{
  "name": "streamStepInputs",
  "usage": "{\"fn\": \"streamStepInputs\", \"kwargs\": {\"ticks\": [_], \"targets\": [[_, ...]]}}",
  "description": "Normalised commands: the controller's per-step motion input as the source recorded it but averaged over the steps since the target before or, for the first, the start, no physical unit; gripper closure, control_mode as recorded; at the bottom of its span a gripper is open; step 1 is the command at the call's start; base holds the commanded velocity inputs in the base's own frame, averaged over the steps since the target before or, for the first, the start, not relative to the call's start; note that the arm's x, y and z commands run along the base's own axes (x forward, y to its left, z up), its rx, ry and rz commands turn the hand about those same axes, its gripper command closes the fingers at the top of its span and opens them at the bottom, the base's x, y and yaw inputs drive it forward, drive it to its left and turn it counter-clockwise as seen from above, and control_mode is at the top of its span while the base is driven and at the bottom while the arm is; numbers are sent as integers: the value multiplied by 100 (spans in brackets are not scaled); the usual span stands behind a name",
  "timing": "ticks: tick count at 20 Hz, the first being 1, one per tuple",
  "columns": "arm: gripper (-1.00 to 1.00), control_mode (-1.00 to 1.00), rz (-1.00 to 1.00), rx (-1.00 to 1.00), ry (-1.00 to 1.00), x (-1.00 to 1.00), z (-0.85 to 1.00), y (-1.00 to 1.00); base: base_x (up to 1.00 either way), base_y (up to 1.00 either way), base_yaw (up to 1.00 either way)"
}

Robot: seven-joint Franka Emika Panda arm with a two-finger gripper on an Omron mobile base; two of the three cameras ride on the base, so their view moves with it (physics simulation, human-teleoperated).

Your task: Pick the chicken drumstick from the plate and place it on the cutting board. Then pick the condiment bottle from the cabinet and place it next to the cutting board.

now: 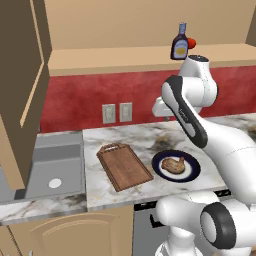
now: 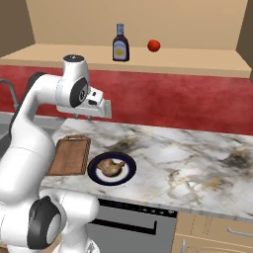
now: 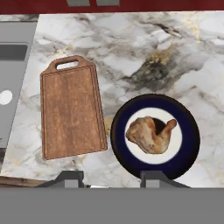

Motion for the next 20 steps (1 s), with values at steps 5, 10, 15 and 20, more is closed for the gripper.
{"fn": "streamStepInputs", "kwargs": {"ticks": [5, 10, 15, 20], "targets": [[-100, -100, 0, 0, 0, -3, 0, -6, 0, 0, 0], [-100, -100, 0, 0, 0, -7, -7, -19, 0, 0, 0], [-100, -100, 0, 0, 0, -10, -12, -24, 0, 0, 0], [-100, -100, -2, 0, 0, -11, -16, -26, 0, 0, 0]]}}
